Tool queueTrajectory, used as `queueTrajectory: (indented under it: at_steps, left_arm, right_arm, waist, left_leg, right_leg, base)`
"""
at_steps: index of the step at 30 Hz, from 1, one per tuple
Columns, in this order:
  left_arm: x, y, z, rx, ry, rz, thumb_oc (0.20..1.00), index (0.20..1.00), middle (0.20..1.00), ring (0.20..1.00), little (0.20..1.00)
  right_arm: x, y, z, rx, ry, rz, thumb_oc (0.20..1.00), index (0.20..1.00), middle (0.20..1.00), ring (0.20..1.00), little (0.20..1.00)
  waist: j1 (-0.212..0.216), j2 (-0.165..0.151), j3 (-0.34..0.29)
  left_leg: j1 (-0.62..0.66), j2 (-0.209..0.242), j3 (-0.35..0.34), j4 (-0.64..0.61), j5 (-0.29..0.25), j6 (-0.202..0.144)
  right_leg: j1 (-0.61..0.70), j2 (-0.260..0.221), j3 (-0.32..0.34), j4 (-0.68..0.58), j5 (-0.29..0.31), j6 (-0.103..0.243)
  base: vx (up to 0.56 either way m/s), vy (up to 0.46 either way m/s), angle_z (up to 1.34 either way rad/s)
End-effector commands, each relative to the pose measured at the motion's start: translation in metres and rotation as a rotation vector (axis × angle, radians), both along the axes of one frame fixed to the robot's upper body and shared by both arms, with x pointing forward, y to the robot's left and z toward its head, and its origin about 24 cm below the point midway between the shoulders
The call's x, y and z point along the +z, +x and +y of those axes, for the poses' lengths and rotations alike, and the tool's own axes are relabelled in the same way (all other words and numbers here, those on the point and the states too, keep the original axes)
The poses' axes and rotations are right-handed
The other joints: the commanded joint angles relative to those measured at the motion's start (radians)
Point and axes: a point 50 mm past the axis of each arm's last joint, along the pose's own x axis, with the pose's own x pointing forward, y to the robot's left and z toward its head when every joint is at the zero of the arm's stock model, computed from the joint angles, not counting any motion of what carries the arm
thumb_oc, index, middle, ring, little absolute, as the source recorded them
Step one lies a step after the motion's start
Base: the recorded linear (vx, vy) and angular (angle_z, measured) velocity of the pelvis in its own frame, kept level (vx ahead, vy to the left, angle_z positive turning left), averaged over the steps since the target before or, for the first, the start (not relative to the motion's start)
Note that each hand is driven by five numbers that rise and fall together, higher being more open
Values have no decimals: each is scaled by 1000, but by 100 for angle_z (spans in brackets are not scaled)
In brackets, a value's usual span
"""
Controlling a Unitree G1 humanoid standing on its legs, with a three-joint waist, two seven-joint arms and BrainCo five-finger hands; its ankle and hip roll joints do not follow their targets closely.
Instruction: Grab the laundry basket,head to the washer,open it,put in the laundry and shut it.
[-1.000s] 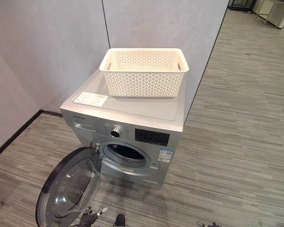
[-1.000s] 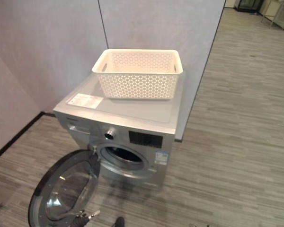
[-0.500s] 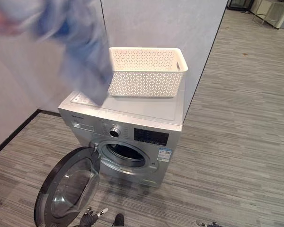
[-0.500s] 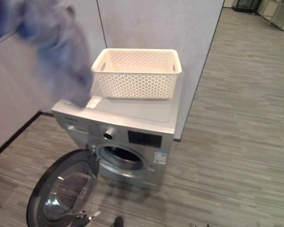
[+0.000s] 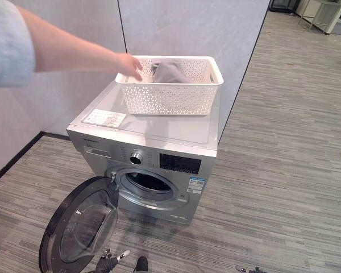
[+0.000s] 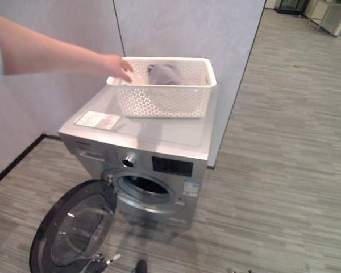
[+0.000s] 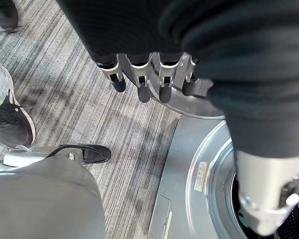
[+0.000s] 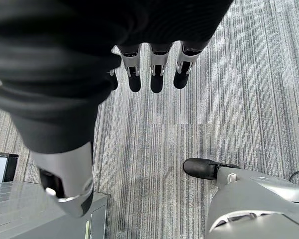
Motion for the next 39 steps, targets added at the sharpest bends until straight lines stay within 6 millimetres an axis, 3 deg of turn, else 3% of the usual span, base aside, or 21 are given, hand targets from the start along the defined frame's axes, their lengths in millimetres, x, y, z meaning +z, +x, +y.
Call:
queueTrajectory:
  at_steps: [1,5,7,11,12,17,18,19,21,22,23,24,25,26,27,28,29,31,33,36,39]
  left_arm:
    - [5,16,6,-4,14,-49,1000,1000,1000,1000,1000]
    - [5,13,11,20,24,-45,1000,1000,1000,1000,1000]
    - [7,11,17,31,35,-47,1000,1000,1000,1000,1000]
    - [10,12,24,50,43,-71,1000,1000,1000,1000,1000]
    - [10,11,24,49,43,-71,1000,1000,1000,1000,1000]
    - [13,16,24,44,32,-100,1000,1000,1000,1000,1000]
    - [13,16,24,43,32,-100,1000,1000,1000,1000,1000]
    - [15,20,23,30,23,-117,1000,1000,1000,1000,1000]
    - [15,21,23,24,20,-120,1000,1000,1000,1000,1000]
    - [16,22,23,18,18,-124,1000,1000,1000,1000,1000]
    - [16,22,23,14,19,-122,1000,1000,1000,1000,1000]
    - [16,22,23,14,18,-123,1000,1000,1000,1000,1000]
    - [16,22,23,8,20,-121,1000,1000,1000,1000,1000]
    - [17,21,26,3,27,-122,1000,1000,1000,1000,1000]
    - [17,20,27,-1,30,-124,1000,1000,1000,1000,1000]
    - [18,21,26,-12,31,-128,1000,1000,1000,1000,1000]
    - [18,22,26,-9,30,-129,1000,1000,1000,1000,1000]
    - [23,27,31,-34,46,-154,1000,1000,1000,1000,1000]
    - [26,32,34,-34,45,-180,1000,1000,1000,1000,1000]
    - [30,37,35,-50,48,-202,1000,1000,1000,1000,1000]
    - [34,47,34,-125,56,-219,1000,1000,1000,1000,1000]
  right_arm:
    - [5,17,-6,-32,-22,-42,1000,1000,1000,1000,1000]
    - [14,35,-18,-163,-35,-173,1000,1000,1000,1000,1000]
    - [31,54,-41,-177,-106,-296,1000,1000,1000,1000,1000]
    - [97,91,-99,-189,-329,-591,1000,1000,1000,1000,1000]
    - [97,90,-100,-190,-330,-590,1000,1000,1000,1000,1000]
    - [169,115,-135,-182,-540,-854,1000,1000,1000,1000,1000]
    - [169,114,-135,-183,-541,-854,1000,1000,1000,1000,1000]
    - [215,128,-147,-157,-641,-995,1000,1000,1000,1000,1000]
    - [230,134,-150,-143,-677,-1043,1000,1000,1000,1000,1000]
    - [268,146,-153,-115,-744,-1162,1000,1000,1000,1000,1000]
    - [288,152,-154,-96,-787,-1218,1000,1000,1000,1000,1000]
    - [288,152,-154,-95,-788,-1219,1000,1000,1000,1000,1000]
    - [307,157,-154,-76,-823,-1272,1000,1000,1000,1000,1000]
    - [353,166,-145,2,-912,-1411,1000,1000,1000,1000,1000]
    - [380,176,-136,64,-947,-1493,1000,1000,1000,1000,1000]
    - [398,182,-128,106,-961,-1548,1000,1000,1000,1000,1000]
    - [398,184,-127,109,-960,-1550,1000,1000,1000,1000,1000]
    - [447,204,-102,252,-982,-1671,1000,1000,1000,1000,1000]
    - [478,220,-78,359,-975,-1745,1000,1000,1000,1000,1000]
    - [498,230,-57,460,-980,-1775,1000,1000,1000,1000,1000]
    - [521,242,-38,548,-970,-1780,1000,1000,1000,1000,1000]
  waist:
    - [0,-6,6]
    - [-8,-10,5]
    - [-18,-15,5]
    - [-36,-26,5]
    - [-35,-25,4]
    - [-44,-34,7]
    - [-43,-33,8]
    - [-45,-37,12]
    - [-43,-39,13]
    - [-40,-44,15]
    - [-36,-47,15]
    - [-36,-46,16]
    - [-33,-50,17]
    - [-25,-59,19]
    - [-15,-69,20]
    - [-6,-76,21]
    - [-7,-75,22]
    - [27,-113,42]
    - [45,-128,58]
    - [67,-136,66]
    - [70,-143,72]
  left_leg:
    - [-36,34,11,4,-13,-29]
    - [-34,37,19,4,-16,-29]
    - [-33,39,25,4,-19,-29]
    - [-33,43,37,4,-25,-26]
    - [-32,43,37,4,-26,-26]
    - [-33,40,45,4,-33,-21]
    - [-33,40,45,4,-33,-21]
    - [-36,38,47,4,-36,-19]
    - [-38,38,48,4,-37,-19]
    - [-41,35,48,4,-40,-16]
    - [-42,34,49,4,-42,-15]
    - [-41,34,50,4,-42,-15]
    - [-41,32,51,4,-44,-13]
    - [-34,27,56,4,-51,-8]
    - [-22,23,63,4,-61,-4]
    - [-22,22,67,4,-57,0]
    - [-20,22,69,4,-57,0]
    - [-28,15,78,84,-98,9]
    - [-56,9,70,169,-143,25]
    - [-62,-8,57,211,-184,48]
    - [-47,-77,8,244,-229,108]
  right_leg:
    - [48,-31,30,9,-92,22]
    - [44,-33,34,9,-89,25]
    - [40,-35,41,9,-84,28]
    - [30,-42,51,9,-76,36]
    - [30,-42,51,9,-76,36]
    - [24,-51,61,9,-71,41]
    - [24,-51,61,9,-71,41]
    - [15,-56,63,9,-67,45]
    - [13,-57,63,9,-66,47]
    - [8,-59,66,9,-66,50]
    - [8,-62,65,9,-66,52]
    - [7,-62,66,9,-66,52]
    - [8,-65,64,9,-65,54]
    - [10,-73,68,9,-63,60]
    - [15,-80,72,9,-63,67]
    - [14,-85,73,9,-56,70]
    - [14,-86,75,9,-55,71]
    - [17,-114,77,43,-50,73]
    - [6,-129,88,81,-51,76]
    - [-9,-154,82,137,-43,87]
    - [-91,-189,122,392,90,93]
  base:
    - [0,0,0]
    - [-10,-1,-5]
    - [-21,4,-14]
    - [-11,12,-13]
    - [-1,14,-6]
    - [7,21,-11]
    - [1,35,-5]
    - [-3,28,-3]
    - [4,34,-4]
    - [25,49,-7]
    - [26,42,-10]
    - [26,33,-9]
    - [50,67,-9]
    - [87,102,-9]
    - [84,117,-11]
    - [48,68,-12]
    - [38,61,-15]
    - [46,74,-22]
    - [33,107,-30]
    - [58,131,-14]
    - [141,267,9]
